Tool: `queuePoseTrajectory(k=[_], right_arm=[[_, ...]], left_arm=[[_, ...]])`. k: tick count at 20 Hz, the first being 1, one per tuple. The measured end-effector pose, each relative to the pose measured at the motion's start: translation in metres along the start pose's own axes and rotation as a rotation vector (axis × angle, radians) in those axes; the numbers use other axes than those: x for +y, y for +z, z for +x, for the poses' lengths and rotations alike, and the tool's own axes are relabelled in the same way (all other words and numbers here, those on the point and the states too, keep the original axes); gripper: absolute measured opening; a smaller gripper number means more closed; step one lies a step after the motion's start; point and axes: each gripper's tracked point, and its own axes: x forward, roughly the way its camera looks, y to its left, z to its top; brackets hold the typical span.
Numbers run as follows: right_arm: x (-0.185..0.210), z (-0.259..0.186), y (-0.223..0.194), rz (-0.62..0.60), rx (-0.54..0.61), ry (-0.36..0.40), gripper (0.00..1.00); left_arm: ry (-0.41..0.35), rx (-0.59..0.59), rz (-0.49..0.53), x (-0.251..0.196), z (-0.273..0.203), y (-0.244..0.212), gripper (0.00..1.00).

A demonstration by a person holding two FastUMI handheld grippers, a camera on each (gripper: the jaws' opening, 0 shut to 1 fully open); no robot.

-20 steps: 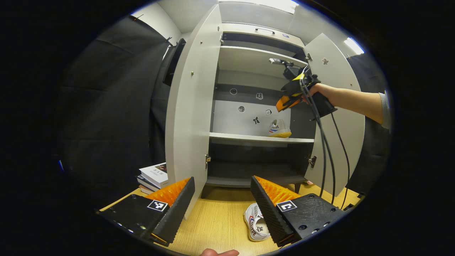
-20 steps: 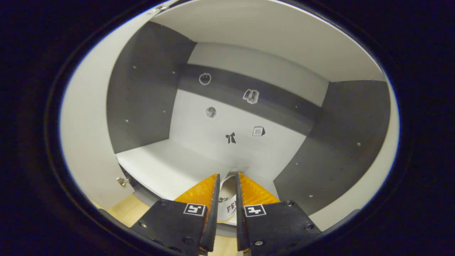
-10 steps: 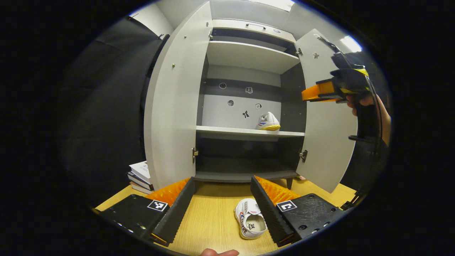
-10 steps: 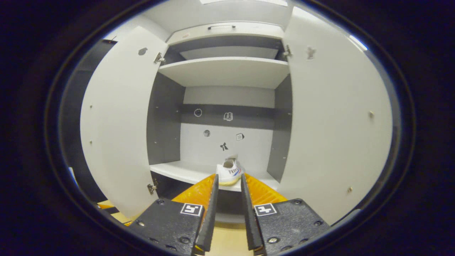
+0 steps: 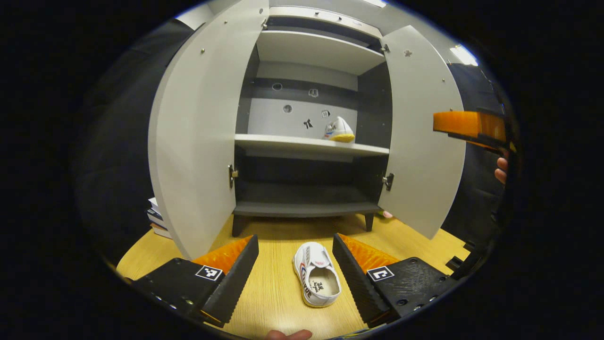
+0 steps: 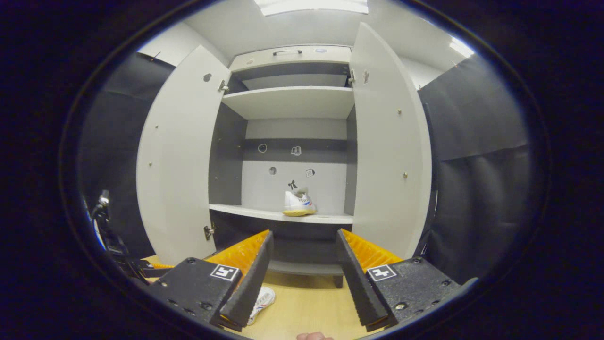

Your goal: Grab one shoe with the right hand and put it into the shoe cabinet, grab the other shoe with the left hand and put it into the shoe cabinet; then close the right door with the right hand and the left door with the left hand.

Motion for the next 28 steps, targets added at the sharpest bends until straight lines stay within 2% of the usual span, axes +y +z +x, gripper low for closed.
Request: queuePoseTrajectory(k=[3, 6, 10, 13, 19, 25, 26, 27, 28], right_arm=[[-0.002, -0.015, -0.02, 0.019, 0.041, 0.003, 1.0], [-0.01, -0.028, -0.033, 0.034, 0.068, -0.02, 1.0], [-0.01, -0.04, -0.05, 0.052, 0.117, -0.003, 1.0], [-0.014, -0.041, -0.056, 0.07, 0.144, 0.002, 1.0], [-0.029, -0.031, -0.055, 0.062, 0.156, -0.04, 1.0], [-0.038, -0.017, -0.07, 0.059, 0.202, -0.063, 1.0], [-0.038, -0.015, -0.071, 0.06, 0.209, -0.06, 1.0], [-0.038, -0.012, -0.073, 0.062, 0.217, -0.058, 1.0], [-0.037, -0.009, -0.076, 0.063, 0.225, -0.058, 1.0]], left_arm=[[-0.009, 0.115, -0.007, -0.004, 0.01, -0.037, 0.95], [-0.061, 0.194, -0.007, -0.016, 0.022, -0.068, 0.95], [-0.05, 0.291, 0.032, -0.016, 0.052, -0.106, 0.96], [-0.067, 0.275, 0.033, -0.018, 0.087, -0.114, 0.95], [-0.011, 0.358, 0.037, 0.005, 0.132, -0.142, 0.96], [-0.02, 0.306, 0.011, 0.003, 0.162, -0.137, 0.95], [-0.031, 0.295, 0.005, 0.0, 0.164, -0.135, 1.0], [-0.038, 0.287, 0.002, -0.004, 0.166, -0.136, 1.0], [-0.032, 0.271, 0.011, -0.004, 0.167, -0.133, 0.93]])
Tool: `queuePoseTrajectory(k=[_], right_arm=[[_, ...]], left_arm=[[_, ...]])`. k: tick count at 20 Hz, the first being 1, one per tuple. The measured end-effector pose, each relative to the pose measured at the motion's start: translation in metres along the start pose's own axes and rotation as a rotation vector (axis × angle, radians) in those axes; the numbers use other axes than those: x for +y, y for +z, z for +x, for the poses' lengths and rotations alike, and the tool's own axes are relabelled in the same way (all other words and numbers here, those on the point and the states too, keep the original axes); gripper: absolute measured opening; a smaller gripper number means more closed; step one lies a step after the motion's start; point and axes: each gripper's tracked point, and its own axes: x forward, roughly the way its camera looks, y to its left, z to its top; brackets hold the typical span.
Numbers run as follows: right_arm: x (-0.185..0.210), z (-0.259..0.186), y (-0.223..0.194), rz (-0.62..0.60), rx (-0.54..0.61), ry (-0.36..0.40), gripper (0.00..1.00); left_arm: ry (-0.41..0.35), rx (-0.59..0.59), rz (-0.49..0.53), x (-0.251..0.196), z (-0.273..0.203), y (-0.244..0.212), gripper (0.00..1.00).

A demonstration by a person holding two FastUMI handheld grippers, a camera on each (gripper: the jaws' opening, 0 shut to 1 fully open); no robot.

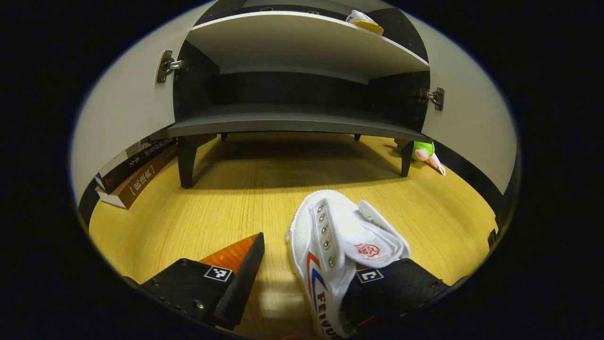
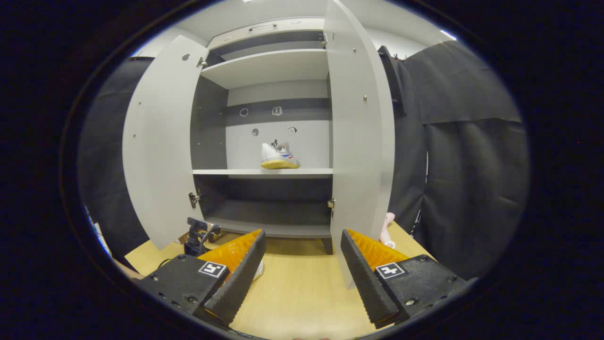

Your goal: Grab one shoe with the right hand and put it into the shoe cabinet, grab the other shoe with the left hand and put it into the shoe cabinet; then close the right door with the right hand and the left door with the left hand.

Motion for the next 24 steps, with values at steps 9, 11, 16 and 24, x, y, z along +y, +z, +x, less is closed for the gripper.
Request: queuePoseTrajectory(k=[9, 11, 16, 24], right_arm=[[0.022, 0.021, -0.002, -0.006, 0.024, 0.049, 1.0], [0.025, 0.023, -0.003, -0.015, 0.025, 0.064, 1.0], [0.04, 0.03, -0.005, -0.007, 0.023, 0.103, 1.0], [0.064, 0.021, 0.001, -0.037, -0.007, 0.18, 1.0]], left_arm=[[0.058, -0.023, -0.002, -0.001, -0.015, 0.009, 0.02], [0.079, -0.069, -0.02, 0.0, -0.05, 0.03, 0.02], [0.121, -0.218, -0.091, 0.023, -0.144, 0.111, 0.01], [0.218, -0.417, -0.119, 0.069, -0.142, 0.265, 0.01]])
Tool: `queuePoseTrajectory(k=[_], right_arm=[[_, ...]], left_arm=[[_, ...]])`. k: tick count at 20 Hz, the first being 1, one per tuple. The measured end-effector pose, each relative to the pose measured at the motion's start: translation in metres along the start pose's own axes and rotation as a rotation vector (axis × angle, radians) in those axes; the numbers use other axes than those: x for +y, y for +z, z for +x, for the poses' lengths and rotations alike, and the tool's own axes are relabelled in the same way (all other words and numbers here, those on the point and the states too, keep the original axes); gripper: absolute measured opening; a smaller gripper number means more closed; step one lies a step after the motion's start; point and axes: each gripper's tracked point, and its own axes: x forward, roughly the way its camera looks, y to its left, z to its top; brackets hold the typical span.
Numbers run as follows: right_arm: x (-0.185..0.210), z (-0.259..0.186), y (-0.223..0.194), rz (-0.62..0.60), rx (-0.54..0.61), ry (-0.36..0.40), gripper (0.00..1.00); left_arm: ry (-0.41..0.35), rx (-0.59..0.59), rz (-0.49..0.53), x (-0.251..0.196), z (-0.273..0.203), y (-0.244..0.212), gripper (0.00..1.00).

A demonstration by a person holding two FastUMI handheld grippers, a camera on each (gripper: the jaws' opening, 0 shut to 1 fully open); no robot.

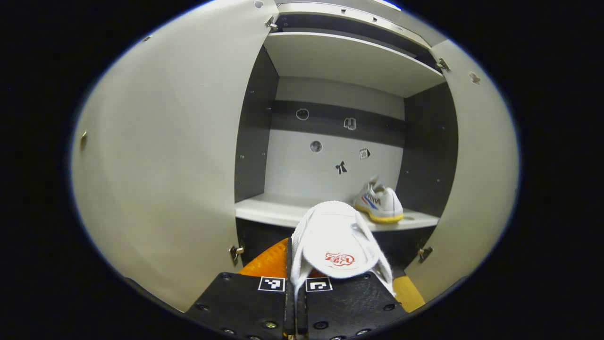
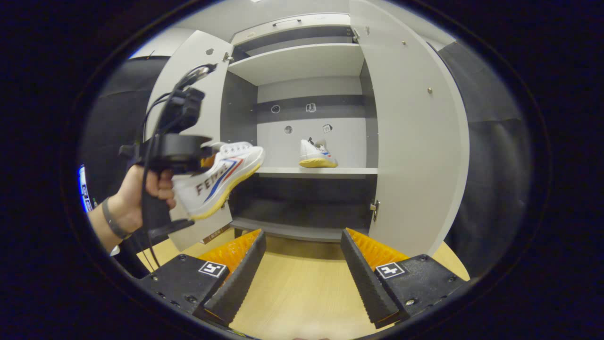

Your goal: Grab one shoe with the right hand and put it into the shoe cabinet, grab the other shoe with the left hand and put it into the shoe cabinet; then close the right door with the right hand and the left door with the left hand.

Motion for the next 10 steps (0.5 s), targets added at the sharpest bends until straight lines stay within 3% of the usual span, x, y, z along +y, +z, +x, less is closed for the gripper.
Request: queuePoseTrajectory(k=[3, 7, 10], right_arm=[[-0.001, -0.011, 0.0, -0.009, -0.012, -0.013, 1.0], [-0.008, -0.016, 0.003, -0.024, -0.019, -0.025, 1.0], [-0.015, -0.017, -0.002, -0.02, -0.013, -0.045, 1.0]], left_arm=[[0.053, 0.049, 0.069, 0.005, 0.054, 0.024, 0.01], [0.044, 0.137, 0.035, 0.0, 0.106, 0.037, 0.02], [0.082, 0.24, 0.093, -0.007, 0.15, 0.027, 0.02]])
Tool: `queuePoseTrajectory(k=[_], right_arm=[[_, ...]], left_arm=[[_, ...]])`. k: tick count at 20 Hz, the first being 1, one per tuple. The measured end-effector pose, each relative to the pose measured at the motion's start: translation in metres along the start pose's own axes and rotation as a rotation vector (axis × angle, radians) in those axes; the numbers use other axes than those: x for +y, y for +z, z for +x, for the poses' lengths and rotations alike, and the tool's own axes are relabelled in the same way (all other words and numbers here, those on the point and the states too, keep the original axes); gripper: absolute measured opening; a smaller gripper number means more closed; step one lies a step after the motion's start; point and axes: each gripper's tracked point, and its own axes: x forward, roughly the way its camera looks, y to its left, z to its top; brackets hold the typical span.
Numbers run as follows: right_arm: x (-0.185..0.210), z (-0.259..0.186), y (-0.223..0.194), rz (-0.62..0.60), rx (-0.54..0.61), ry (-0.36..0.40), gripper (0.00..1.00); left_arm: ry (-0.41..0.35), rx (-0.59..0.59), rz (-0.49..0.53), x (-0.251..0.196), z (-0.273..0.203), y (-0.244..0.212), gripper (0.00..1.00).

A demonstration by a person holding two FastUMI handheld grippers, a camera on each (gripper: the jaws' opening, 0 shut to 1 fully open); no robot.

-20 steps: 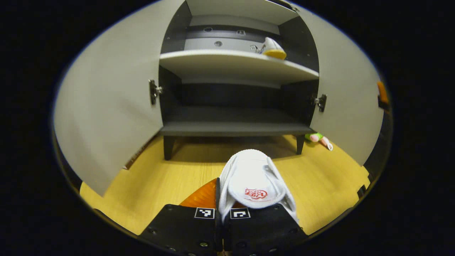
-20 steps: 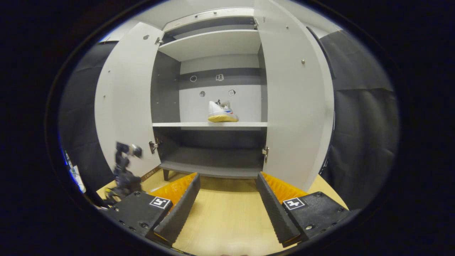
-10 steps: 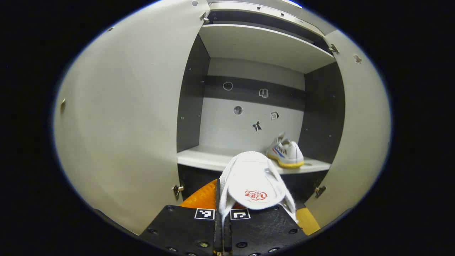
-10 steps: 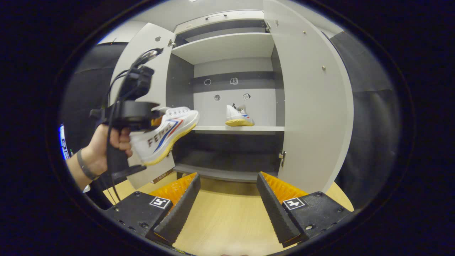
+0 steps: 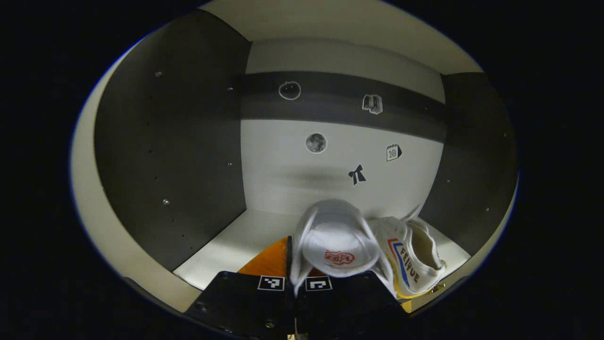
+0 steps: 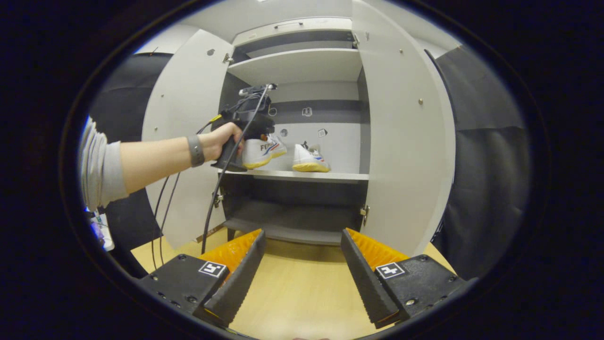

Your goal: Grab one shoe with the right hand and put it into the shoe cabinet, grab the other shoe with the left hand and put it into the shoe cabinet; then close the right door with the right hand and the left door with the left hand.

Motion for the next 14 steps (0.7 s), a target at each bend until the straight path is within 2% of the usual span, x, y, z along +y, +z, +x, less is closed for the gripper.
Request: queuePoseTrajectory(k=[2, 4, 7, 9, 11, 14], right_arm=[[-0.004, 0.0, -0.004, 0.005, 0.005, -0.01, 1.0], [-0.011, 0.0, -0.004, -0.004, 0.002, -0.025, 1.0], [-0.021, 0.001, -0.012, -0.008, 0.017, -0.043, 1.0], [-0.022, 0.009, -0.007, 0.006, 0.019, -0.041, 1.0], [-0.023, 0.011, -0.01, 0.011, 0.023, -0.042, 1.0], [-0.022, 0.012, -0.01, 0.01, 0.024, -0.033, 1.0]], left_arm=[[0.02, 0.048, 0.033, -0.005, 0.027, -0.003, 0.01], [0.005, 0.089, 0.049, -0.01, 0.043, -0.009, 0.02], [-0.01, 0.196, -0.01, -0.015, 0.053, -0.024, 0.02], [0.01, 0.252, 0.013, -0.008, 0.056, -0.032, 0.03], [-0.02, 0.253, 0.011, -0.015, 0.054, -0.029, 0.08], [-0.064, 0.254, 0.005, -0.022, 0.048, -0.027, 0.27]])
